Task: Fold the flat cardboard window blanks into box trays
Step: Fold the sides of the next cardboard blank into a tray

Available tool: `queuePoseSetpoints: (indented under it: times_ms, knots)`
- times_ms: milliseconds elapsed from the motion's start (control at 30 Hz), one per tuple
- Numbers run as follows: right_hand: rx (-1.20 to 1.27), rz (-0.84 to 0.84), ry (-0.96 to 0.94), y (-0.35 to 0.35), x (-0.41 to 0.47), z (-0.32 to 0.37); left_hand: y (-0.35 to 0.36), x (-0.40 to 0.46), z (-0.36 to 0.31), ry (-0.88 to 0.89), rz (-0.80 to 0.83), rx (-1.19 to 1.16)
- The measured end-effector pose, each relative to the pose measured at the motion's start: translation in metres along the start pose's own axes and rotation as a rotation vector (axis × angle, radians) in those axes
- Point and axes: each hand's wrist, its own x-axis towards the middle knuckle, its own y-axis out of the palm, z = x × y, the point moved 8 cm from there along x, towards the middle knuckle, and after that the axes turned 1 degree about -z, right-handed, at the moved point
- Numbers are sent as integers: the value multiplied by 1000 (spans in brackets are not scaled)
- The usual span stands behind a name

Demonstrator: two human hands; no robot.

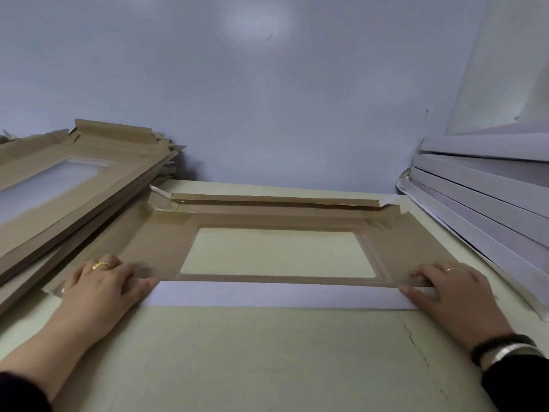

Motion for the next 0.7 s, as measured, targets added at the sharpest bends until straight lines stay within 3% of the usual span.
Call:
queuePoseSetpoints:
  times_ms: [100, 167, 267, 433, 533, 700]
  knots:
    - [-21, 156, 107, 17, 0, -15, 4, 0, 2, -57, 21, -43]
    - [-128, 257, 92, 28, -2, -11, 8, -3, -11, -2, 11, -57]
    - [-177, 268, -51, 33, -6, 26, 18, -15, -55, 141, 72, -26]
    - [69, 312, -376, 44, -26, 126, 39, -50, -158, 393, 267, -72]
    - [103, 352, -458, 52, -32, 150, 52, -61, -181, 456, 350, -28]
    - [103, 375, -339, 51, -20, 107, 48, -41, -130, 211, 340, 74]
